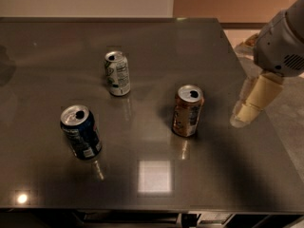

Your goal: Move orange can near 7up can

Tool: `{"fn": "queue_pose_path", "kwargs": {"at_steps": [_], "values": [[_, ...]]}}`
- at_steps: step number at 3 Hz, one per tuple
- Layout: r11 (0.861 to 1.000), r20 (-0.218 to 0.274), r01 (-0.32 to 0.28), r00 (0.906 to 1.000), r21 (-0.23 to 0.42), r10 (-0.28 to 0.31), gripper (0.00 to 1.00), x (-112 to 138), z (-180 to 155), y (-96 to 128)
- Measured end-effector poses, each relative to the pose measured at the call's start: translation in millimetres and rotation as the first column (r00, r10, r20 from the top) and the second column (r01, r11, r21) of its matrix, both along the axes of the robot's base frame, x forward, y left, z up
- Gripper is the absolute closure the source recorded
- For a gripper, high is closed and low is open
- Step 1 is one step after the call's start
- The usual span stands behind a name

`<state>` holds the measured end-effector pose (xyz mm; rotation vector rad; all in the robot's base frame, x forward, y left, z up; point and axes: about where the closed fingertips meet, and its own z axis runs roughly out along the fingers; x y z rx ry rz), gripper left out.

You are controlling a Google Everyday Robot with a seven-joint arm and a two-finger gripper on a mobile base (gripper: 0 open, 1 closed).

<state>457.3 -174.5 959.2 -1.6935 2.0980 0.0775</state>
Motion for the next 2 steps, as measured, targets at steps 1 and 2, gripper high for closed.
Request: {"fn": "queue_pose_path", "kwargs": {"at_steps": [1, 2], "values": [[0.996, -0.023, -0.038, 0.9989, 0.075, 0.04, 0.0, 11, -21, 26], [0.991, -0.056, -0.061, 0.9961, 0.116, 0.068, 0.0, 18, -44, 45]]}}
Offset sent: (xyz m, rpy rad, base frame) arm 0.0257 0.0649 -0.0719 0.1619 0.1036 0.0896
